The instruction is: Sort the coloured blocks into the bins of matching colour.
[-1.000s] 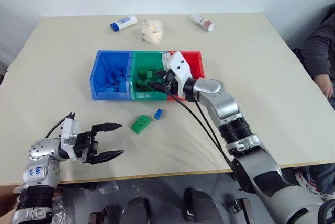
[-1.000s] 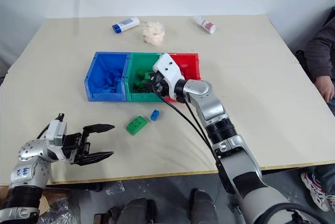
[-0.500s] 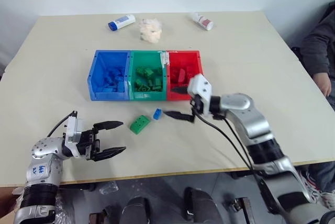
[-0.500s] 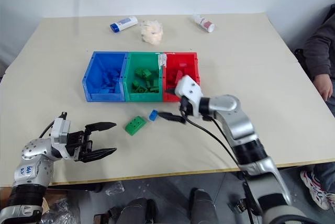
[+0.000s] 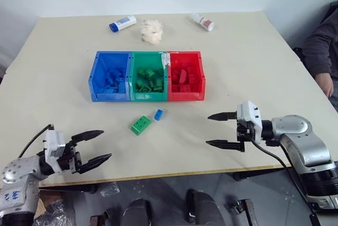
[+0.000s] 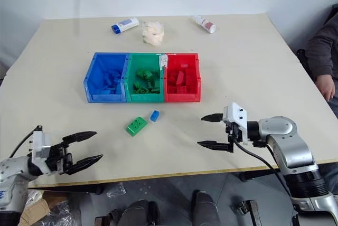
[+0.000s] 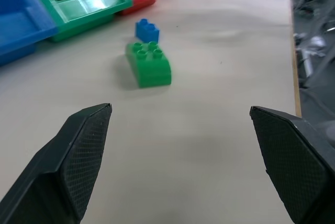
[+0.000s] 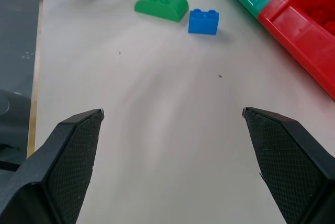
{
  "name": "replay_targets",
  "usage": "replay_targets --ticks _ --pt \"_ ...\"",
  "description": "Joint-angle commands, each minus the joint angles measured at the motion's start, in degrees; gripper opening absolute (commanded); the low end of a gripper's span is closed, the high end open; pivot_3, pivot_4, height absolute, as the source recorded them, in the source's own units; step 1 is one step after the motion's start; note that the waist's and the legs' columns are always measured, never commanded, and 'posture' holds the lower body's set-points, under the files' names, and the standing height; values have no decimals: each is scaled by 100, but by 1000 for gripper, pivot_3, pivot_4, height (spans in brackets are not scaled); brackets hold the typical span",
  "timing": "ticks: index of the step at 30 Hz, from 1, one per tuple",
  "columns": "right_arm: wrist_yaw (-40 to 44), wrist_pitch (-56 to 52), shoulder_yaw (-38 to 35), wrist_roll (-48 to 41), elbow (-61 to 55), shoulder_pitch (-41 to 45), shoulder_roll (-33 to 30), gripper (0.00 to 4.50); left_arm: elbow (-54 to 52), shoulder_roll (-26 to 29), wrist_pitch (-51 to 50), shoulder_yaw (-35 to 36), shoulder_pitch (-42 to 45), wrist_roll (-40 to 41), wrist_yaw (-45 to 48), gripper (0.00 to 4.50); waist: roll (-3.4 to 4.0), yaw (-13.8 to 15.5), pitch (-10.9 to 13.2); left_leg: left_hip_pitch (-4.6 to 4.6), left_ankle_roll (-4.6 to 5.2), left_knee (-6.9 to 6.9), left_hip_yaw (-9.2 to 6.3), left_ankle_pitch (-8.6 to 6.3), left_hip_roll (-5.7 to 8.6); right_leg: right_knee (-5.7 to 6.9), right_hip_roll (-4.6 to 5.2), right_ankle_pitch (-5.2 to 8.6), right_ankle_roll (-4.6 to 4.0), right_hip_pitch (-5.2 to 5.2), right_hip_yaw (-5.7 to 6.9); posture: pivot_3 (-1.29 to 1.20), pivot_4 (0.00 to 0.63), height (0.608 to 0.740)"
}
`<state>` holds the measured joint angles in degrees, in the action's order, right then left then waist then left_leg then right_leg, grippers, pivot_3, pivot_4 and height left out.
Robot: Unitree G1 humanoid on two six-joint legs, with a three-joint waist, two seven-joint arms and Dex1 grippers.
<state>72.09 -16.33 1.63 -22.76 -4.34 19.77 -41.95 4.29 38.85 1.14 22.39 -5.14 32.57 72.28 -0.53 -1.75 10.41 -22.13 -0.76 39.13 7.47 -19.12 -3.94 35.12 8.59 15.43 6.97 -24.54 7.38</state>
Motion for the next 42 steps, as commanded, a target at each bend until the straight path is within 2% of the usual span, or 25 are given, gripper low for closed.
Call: replay_targets --ticks 1,5,11,19,23,24,25,33,39,42 --pt "-23 72 -95 -135 -56 129 74 4450 -412 11 -111 166 -137 114 -261 4500 0 30 0 0 0 0 0 0 0 0 0 0 -1 0 0 0 150 740" --pt "70 110 -35 -189 -31 200 173 4450 -739 -54 -378 -89 -130 90 -490 4500 0 37 0 -2 1 1 -1 0 1 -1 0 -1 -1 1 2 0 150 740" --pt "-11 209 -1 -123 26 306 330 4450 -963 -354 -682 -951 440 -277 -968 4500 0 33 0 -1 2 5 2 1 2 2 0 -2 -1 3 1 0 150 740" --pt "-357 315 -47 -72 -166 180 528 4450 -245 -762 -599 -1803 1471 -1430 -1991 4500 0 35 -1 0 -1 7 2 6 5 11 0 -3 -1 3 1 0 150 740" --pt "-557 345 -78 -85 -330 15 554 4450 110 -800 -298 -2154 1674 -1714 -1842 4500 0 27 -1 -2 -1 7 3 6 5 7 -1 -3 0 1 1 0 150 740" --pt "-606 350 -92 -89 -369 -22 555 4500 171 -804 -260 -2174 1694 -1736 -1836 4094 0 33 -1 -1 -1 7 3 6 5 8 0 -3 0 2 1 0 150 740" --pt "-650 346 -105 -97 -401 -56 553 4500 235 -800 -187 -2192 1722 -1751 -1801 3924 0 35 -1 -1 -1 7 3 6 5 8 0 -3 0 2 0 0 150 740" --pt "-820 358 -158 -129 -499 -211 525 4500 470 -792 2 -2184 1852 -1981 -2044 1428 2 55 -2 4 1 10 2 9 5 18 1 -3 0 5 -2 0 150 740" --pt "-824 385 -252 -192 -446 -289 496 4500 198 -875 -128 -1976 1860 -1718 -2191 1430 2 73 -2 4 1 12 2 11 5 22 1 -3 -1 4 -4 0 150 740" --pt "-923 353 -375 -234 -441 -321 514 4500 -160 -916 -585 -1852 1988 -1297 -2178 1430 2 98 -2 4 1 13 2 11 5 22 0 -3 -1 4 -4 0 150 740"
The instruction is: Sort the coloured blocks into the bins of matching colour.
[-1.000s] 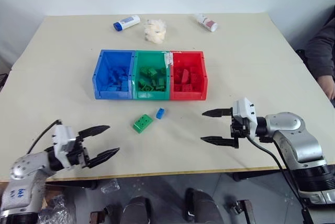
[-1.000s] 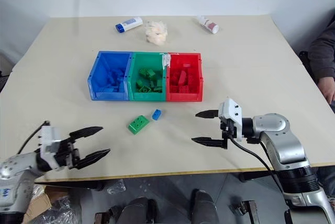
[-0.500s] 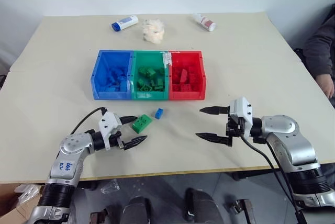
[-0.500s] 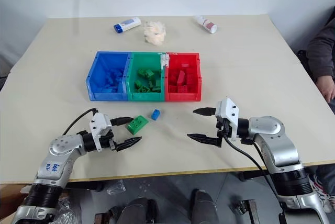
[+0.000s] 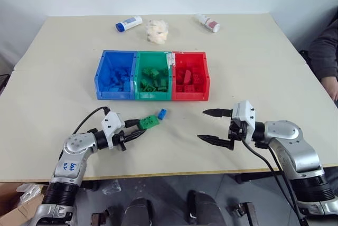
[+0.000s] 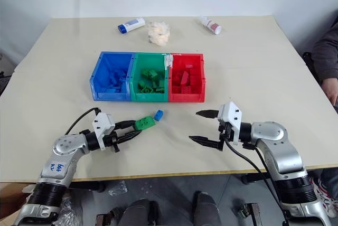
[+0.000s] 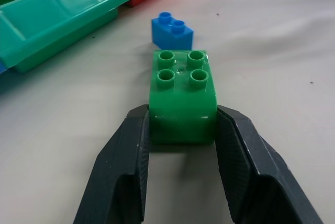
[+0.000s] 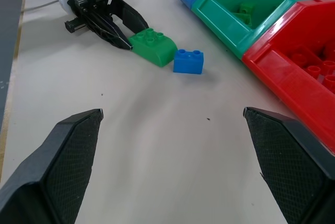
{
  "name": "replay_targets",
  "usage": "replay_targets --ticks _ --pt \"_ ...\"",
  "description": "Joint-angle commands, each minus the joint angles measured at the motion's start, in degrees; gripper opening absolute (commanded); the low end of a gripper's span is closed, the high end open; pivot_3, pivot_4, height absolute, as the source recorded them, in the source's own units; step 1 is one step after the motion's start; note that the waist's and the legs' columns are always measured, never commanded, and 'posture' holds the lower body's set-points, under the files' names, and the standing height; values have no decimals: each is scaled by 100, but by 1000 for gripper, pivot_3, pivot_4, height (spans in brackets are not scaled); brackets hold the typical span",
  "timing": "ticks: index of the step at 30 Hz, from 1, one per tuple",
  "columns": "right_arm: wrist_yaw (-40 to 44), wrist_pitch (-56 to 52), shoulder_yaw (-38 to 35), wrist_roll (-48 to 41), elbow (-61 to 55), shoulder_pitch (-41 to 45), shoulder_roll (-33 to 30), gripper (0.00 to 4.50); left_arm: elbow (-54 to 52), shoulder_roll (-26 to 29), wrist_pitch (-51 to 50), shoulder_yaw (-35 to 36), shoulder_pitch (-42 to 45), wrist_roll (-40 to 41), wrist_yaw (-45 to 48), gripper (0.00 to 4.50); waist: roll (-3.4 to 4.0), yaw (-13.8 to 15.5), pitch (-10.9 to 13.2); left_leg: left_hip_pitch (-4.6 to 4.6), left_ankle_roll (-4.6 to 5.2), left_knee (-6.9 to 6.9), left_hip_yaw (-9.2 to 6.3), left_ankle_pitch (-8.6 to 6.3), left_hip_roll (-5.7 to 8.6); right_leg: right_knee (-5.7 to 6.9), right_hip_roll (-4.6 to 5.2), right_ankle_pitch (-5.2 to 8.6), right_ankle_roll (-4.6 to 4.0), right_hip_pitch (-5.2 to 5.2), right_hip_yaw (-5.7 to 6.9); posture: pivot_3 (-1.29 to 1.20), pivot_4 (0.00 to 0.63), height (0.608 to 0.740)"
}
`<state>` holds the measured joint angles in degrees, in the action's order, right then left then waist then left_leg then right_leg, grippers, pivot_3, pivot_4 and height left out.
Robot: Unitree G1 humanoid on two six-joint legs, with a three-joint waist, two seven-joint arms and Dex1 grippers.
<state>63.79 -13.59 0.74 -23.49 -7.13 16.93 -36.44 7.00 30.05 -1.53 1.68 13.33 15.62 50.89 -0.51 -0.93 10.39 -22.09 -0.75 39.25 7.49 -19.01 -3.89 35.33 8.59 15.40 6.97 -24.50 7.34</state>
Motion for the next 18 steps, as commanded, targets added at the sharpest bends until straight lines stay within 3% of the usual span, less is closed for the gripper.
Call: replay_targets --ticks 1,9,16,18 --pt "-137 68 -344 -185 -163 -48 -24 4500 -488 -42 -487 266 241 424 -176 1430 0 35 0 0 0 0 0 0 0 0 0 0 0 -1 0 0 150 740" --pt "-558 5 -876 -512 -182 -101 158 4500 -74 -208 -657 407 1540 490 -462 1430 -1 127 0 -5 1 16 -2 1 2 5 0 -2 2 2 -1 0 150 740" --pt "-1060 -47 -999 -704 -450 -108 471 4500 2002 -477 78 186 3135 -59 -412 1430 -1 107 0 -6 1 17 -1 2 4 5 -2 -2 3 3 2 0 150 740" --pt "-1168 -47 -965 -691 -608 -218 521 4500 2914 -598 375 96 3658 -304 -494 2169 -1 109 0 -8 2 16 -1 2 5 1 -2 -3 4 3 2 0 150 740"
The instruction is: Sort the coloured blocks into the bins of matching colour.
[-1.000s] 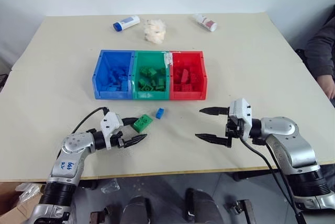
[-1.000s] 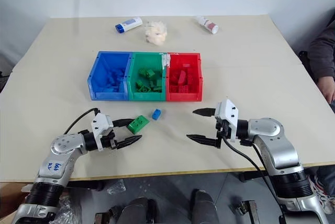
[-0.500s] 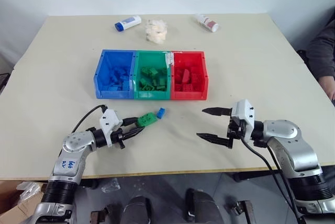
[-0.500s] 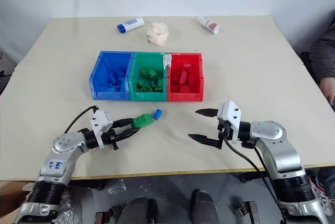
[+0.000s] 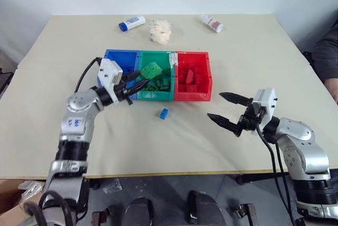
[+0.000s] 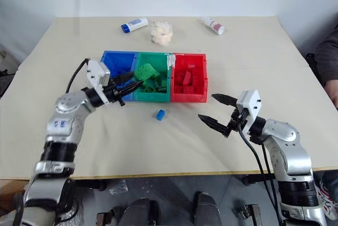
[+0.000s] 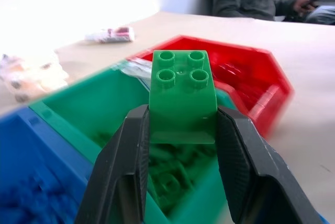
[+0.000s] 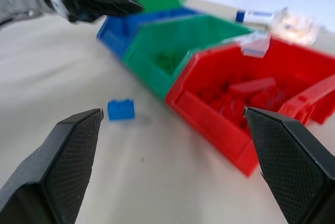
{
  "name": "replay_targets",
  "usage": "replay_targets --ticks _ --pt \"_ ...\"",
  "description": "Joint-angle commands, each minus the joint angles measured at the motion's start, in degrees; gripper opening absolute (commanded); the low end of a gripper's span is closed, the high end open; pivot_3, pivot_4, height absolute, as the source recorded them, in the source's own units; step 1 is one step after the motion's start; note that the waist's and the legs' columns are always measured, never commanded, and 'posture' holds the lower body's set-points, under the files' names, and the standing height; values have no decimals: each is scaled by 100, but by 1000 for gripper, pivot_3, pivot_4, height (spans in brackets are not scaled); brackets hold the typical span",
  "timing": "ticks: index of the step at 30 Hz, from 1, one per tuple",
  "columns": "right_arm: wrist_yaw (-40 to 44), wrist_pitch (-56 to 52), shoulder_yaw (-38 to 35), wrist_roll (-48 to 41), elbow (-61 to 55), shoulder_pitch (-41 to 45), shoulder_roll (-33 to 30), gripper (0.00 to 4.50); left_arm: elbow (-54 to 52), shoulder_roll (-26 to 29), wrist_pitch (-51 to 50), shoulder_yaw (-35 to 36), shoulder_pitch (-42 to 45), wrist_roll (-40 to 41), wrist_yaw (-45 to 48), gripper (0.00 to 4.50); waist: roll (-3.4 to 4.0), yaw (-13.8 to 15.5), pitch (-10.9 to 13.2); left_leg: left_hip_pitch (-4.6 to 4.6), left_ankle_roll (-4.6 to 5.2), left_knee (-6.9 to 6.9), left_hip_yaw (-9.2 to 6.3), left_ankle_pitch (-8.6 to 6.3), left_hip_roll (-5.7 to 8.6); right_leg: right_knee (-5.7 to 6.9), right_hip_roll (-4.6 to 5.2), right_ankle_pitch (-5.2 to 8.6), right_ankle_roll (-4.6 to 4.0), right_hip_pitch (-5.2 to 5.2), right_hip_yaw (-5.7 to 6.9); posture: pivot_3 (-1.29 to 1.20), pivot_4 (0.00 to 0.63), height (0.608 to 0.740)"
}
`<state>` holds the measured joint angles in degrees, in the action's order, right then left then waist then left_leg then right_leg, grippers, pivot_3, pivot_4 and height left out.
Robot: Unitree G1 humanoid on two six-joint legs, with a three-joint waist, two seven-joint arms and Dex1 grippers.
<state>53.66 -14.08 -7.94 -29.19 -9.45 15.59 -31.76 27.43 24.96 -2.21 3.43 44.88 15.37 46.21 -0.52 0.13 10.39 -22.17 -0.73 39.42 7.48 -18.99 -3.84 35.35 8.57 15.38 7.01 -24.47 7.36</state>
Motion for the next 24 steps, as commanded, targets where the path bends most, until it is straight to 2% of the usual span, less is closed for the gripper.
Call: replay_targets --ticks 1,7,8,11,14,17,24 --pt "-205 -10 -94 -130 -437 -123 68 4500 1185 -126 619 -106 657 -345 28 2488 -1 1 0 -2 0 0 0 0 0 -2 0 0 0 0 1 0 150 740" --pt "-279 -34 -66 -131 -525 -201 43 4500 1662 -158 980 -113 839 -380 362 4370 -1 -35 1 -4 2 -11 3 -1 2 -20 -1 -3 6 -2 1 0 150 740" --pt "-275 -39 -58 -131 -518 -190 39 4500 1619 -134 967 -115 810 -372 413 4464 -1 -32 1 -4 1 -13 2 -1 2 -20 -2 -3 6 -2 1 0 150 740" --pt "-190 -70 -5 -149 -442 -75 19 4500 1337 24 946 -58 613 -317 548 4464 -1 -37 1 -4 1 -12 3 -1 2 -20 -1 -4 7 -2 0 0 150 740" --pt "45 -61 75 -126 -222 103 -58 4500 547 340 475 105 122 -3 849 4464 -1 -66 1 -2 1 -12 5 -1 2 -17 -2 -4 7 -2 -4 0 150 740" --pt "358 -36 192 -70 129 363 -143 4500 -751 779 -293 407 -777 552 1129 4464 -1 -131 1 0 1 -12 6 -1 1 -10 -1 -4 7 -6 -10 0 150 740" --pt "988 92 443 108 813 792 -301 4500 -3057 1444 -1233 1174 -3026 1321 1164 4464 -1 -158 1 3 2 -11 4 -1 -1 -4 0 -4 7 -5 -14 0 150 740"
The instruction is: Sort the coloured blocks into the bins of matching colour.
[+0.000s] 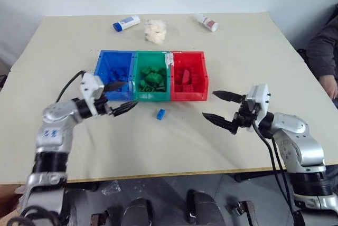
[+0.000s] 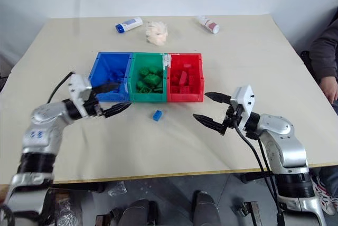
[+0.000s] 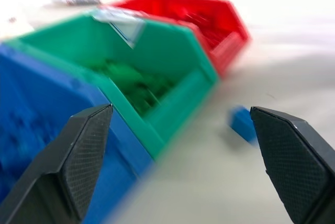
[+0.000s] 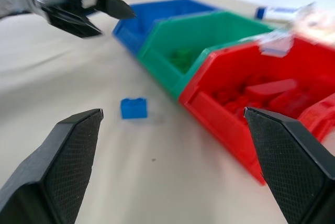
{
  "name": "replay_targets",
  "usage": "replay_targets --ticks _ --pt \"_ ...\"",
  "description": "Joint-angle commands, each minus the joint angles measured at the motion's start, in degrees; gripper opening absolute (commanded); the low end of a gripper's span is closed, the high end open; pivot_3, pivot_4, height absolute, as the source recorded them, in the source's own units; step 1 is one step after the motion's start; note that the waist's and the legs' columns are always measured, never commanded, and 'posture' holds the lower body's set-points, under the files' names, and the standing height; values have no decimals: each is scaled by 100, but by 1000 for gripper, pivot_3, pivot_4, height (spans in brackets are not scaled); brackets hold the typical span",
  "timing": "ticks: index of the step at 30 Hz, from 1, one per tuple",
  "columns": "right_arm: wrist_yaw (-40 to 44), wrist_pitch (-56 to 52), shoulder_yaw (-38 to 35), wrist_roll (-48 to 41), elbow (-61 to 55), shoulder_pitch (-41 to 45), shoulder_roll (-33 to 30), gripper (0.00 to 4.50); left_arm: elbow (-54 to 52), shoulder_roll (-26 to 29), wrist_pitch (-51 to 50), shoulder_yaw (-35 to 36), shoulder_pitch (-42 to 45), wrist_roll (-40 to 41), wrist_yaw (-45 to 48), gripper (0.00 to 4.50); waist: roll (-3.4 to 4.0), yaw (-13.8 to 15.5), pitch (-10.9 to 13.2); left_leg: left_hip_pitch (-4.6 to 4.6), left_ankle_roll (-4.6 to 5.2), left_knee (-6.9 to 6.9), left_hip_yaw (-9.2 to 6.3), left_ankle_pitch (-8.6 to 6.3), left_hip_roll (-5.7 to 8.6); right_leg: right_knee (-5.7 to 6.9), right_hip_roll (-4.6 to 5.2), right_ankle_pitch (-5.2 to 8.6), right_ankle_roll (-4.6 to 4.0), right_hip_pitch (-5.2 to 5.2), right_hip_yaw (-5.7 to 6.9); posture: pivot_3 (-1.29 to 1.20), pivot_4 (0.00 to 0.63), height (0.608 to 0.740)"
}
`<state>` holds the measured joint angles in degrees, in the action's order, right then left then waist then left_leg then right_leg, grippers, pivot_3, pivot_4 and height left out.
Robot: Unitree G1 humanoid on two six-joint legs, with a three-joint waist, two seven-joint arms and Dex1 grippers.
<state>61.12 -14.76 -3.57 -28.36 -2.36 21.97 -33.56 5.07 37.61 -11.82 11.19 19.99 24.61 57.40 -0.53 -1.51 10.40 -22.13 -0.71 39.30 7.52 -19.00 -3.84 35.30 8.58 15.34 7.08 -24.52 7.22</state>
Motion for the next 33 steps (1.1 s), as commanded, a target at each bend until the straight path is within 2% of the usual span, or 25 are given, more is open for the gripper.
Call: replay_targets --ticks 1,6,12,16,23,29,33 --pt "329 176 37 54 215 228 -134 4500 -1067 265 -327 581 -981 464 85 4464 0 0 0 -1 0 0 -1 0 0 0 0 0 0 0 1 0 150 740" --pt "642 182 110 104 572 486 -199 4500 -1653 327 -254 1527 -2729 832 335 4464 0 -14 0 1 -2 -1 3 -3 -6 2 -1 3 -6 -7 -2 0 150 740" --pt "837 171 81 107 652 533 -244 4500 -1719 287 -178 1646 -3050 795 262 4464 1 132 0 2 0 3 1 -2 -5 3 1 2 -12 -2 -2 0 150 740" --pt "825 191 59 139 638 548 -215 4500 -1946 83 -338 1248 -2740 704 -200 4464 1 140 0 2 -1 3 2 -2 -5 7 0 2 -12 -4 -1 0 150 740" --pt "617 135 -41 116 240 225 -205 4500 -2348 -638 -670 -180 -1956 246 -1108 4464 5 143 -3 2 -2 4 4 -1 -3 11 0 1 -12 -4 -3 0 150 740" --pt "372 25 -168 44 -155 -92 -249 4500 -2010 -1258 -959 -933 -1380 -372 -2006 4464 4 144 -3 3 -2 9 4 -1 -2 13 0 1 -11 -3 -4 0 150 740" --pt "191 -49 -264 11 -433 -336 -253 4500 -1418 -1674 -863 -1506 -840 -921 -2427 4464 8 169 -5 4 -2 9 4 -1 -2 13 -1 1 -11 -3 -3 0 150 740"
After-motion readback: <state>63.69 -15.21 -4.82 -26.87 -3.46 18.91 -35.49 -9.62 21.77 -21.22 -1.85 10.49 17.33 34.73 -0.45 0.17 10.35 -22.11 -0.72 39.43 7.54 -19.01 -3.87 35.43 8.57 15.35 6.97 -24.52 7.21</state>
